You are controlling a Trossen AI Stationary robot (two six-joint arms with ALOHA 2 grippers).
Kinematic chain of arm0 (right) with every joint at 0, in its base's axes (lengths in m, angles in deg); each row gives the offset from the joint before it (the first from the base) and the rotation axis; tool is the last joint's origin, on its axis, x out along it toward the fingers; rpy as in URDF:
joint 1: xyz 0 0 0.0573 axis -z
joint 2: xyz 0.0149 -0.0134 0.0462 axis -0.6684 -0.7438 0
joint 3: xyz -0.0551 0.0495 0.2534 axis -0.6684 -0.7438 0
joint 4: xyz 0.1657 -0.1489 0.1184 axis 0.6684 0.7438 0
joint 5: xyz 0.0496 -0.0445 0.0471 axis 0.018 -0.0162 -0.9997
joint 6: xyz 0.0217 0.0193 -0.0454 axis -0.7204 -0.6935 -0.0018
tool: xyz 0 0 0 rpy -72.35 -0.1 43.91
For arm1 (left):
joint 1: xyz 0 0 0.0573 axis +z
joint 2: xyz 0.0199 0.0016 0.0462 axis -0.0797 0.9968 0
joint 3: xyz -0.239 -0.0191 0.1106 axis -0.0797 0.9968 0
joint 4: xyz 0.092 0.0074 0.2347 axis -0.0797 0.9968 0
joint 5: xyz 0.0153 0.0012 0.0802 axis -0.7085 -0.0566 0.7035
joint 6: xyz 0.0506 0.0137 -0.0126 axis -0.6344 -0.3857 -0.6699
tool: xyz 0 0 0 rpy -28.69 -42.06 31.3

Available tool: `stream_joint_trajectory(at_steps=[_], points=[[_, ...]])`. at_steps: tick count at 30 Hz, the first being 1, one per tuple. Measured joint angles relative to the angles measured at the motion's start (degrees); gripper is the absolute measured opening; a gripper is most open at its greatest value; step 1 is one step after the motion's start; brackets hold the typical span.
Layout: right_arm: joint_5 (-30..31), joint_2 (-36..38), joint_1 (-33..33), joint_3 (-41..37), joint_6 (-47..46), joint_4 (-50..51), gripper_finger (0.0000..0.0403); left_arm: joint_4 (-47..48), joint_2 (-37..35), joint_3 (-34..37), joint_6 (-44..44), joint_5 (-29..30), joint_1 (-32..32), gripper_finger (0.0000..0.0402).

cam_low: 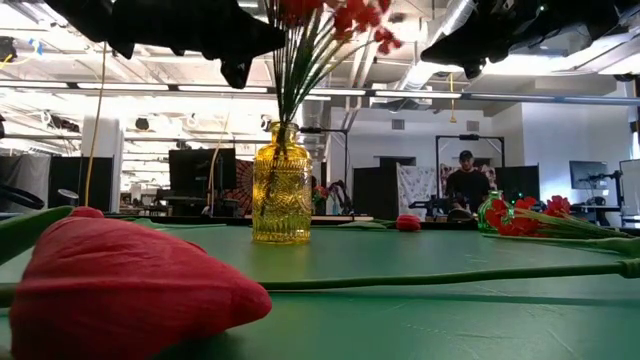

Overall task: Sort flowers into vase by color
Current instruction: Put the left red flowers into the yellow vase

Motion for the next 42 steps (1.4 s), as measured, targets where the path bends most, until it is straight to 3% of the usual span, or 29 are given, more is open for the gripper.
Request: stream_joint_trajectory(at_steps=[26,34,42], points=[[0.0,0.0,0.0,0.0,0.0,0.1,0.0049,6.0,0.7,0.0,-3.3,-0.1,0.0,0.0006],[0.0,0.0,0.0,0.0,0.0,0.1,0.0049,-1.9,7.0,0.0,-1.0,-8.2,2.3,0.0006],[0.0,0.0,0.0,0.0,0.0,0.1,0.0049,1.2,7.5,0.0,0.5,-9.3,3.7,0.0007]])
